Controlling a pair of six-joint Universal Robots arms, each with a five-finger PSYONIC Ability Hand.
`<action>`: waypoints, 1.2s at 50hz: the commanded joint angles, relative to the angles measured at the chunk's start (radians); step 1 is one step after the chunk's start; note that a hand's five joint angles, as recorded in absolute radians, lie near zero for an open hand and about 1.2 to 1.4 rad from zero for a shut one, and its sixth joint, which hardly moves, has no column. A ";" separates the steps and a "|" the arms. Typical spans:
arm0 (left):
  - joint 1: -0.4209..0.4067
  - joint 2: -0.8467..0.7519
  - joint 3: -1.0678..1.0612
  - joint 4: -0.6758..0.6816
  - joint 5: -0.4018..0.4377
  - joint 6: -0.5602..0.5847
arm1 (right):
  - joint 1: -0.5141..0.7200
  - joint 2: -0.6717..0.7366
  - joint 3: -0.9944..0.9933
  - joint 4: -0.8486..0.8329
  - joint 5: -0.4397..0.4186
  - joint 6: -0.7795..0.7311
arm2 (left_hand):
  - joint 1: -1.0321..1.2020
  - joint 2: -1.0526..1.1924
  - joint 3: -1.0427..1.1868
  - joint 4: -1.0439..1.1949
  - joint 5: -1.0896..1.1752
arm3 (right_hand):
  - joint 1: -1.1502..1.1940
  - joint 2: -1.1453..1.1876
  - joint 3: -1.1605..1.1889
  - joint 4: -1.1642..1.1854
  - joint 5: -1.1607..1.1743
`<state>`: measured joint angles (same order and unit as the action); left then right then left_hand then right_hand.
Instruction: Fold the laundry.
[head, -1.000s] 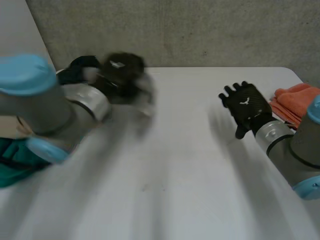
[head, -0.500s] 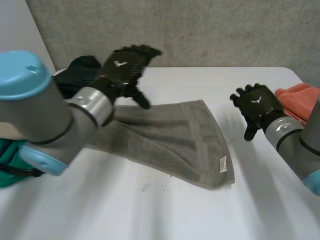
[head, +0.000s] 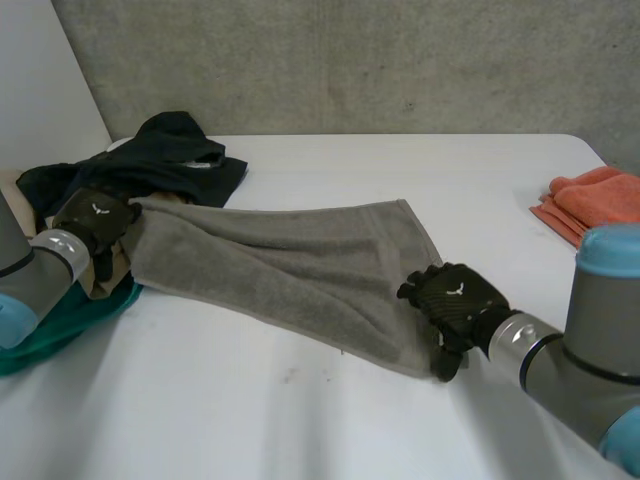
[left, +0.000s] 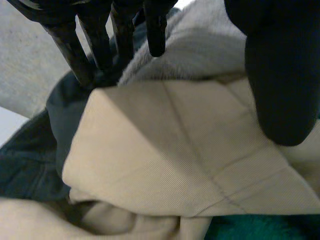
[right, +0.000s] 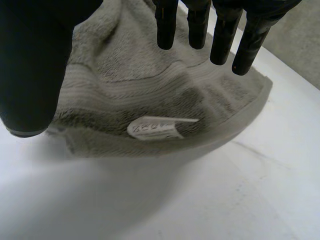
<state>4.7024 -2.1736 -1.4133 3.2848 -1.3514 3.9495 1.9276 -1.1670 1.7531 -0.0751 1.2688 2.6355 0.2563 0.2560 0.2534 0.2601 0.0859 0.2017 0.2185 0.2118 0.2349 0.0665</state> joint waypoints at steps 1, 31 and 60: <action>-0.004 -0.063 0.037 -0.001 0.084 -0.032 | 0.010 0.055 0.008 -0.084 0.056 -0.008 | 0.189 0.189 0.192 0.185 0.185 | -0.008 -0.025 -0.018 -0.042 -0.048; -0.172 0.131 0.037 -0.095 0.101 -0.269 | -0.028 -0.046 -0.050 -0.098 0.083 -0.072 | 1.140 1.140 1.143 1.136 1.136 | 1.195 1.178 1.184 1.161 1.155; -0.278 0.250 0.109 -0.389 0.074 -0.610 | -0.214 -0.135 -0.298 0.325 0.032 -0.085 | 1.140 1.140 1.143 1.136 1.136 | 0.284 0.267 0.273 0.250 0.244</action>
<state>4.4391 -1.7395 -1.3742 2.9004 -1.2400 3.3454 1.7035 -1.4158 1.3823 0.2882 1.3273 2.4059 1.0875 1.2004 1.1714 1.1983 0.9719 0.9372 1.1114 1.1166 1.1203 0.9354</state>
